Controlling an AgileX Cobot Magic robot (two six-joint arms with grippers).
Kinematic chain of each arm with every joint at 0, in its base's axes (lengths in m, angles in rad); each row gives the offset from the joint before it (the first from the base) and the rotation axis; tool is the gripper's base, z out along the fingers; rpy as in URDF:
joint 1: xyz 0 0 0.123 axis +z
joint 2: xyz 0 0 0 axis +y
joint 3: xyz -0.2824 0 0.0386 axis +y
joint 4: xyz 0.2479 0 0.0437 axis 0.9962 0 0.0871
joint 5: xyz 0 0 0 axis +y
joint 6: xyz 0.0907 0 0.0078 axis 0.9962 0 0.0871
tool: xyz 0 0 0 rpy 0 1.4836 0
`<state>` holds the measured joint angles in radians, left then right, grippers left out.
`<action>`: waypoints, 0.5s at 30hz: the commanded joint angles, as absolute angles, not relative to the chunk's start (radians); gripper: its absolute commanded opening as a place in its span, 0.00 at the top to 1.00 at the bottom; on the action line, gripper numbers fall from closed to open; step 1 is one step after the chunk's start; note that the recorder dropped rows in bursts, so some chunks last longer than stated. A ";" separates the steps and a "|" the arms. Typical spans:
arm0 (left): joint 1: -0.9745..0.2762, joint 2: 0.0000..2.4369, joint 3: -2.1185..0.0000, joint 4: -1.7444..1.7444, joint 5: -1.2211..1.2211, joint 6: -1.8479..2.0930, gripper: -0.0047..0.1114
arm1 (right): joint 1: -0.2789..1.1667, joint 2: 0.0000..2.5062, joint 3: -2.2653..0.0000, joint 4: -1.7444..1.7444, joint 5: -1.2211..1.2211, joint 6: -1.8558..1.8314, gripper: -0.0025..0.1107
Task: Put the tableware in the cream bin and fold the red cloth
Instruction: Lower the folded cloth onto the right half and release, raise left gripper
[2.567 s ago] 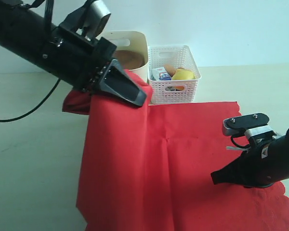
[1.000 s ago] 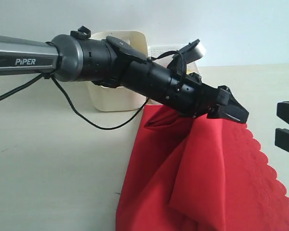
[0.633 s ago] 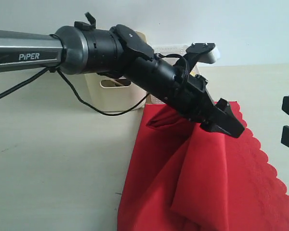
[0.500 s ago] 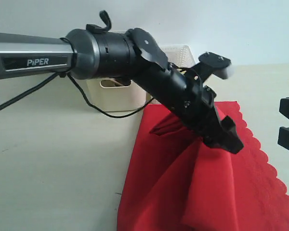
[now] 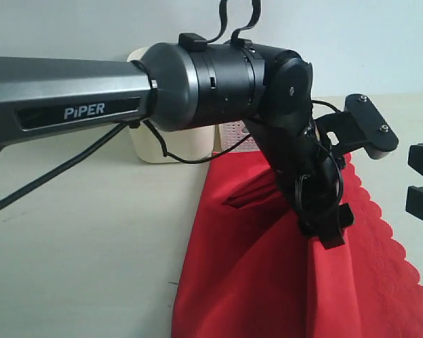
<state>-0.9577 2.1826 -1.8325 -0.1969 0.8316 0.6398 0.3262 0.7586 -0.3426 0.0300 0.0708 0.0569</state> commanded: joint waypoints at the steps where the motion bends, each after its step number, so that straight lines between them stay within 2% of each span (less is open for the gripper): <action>1: -0.954 2.129 -1.840 -0.102 0.826 0.567 0.30 | 0.325 0.759 -0.334 0.028 0.058 0.057 0.98; 9: -0.939 2.039 -1.840 -0.030 0.913 0.541 0.30 | 0.325 0.759 -0.334 0.028 0.058 0.055 0.98; 15: -0.816 2.023 -1.834 0.120 1.030 0.383 0.34 | 0.325 0.761 -0.334 0.053 0.029 0.057 0.98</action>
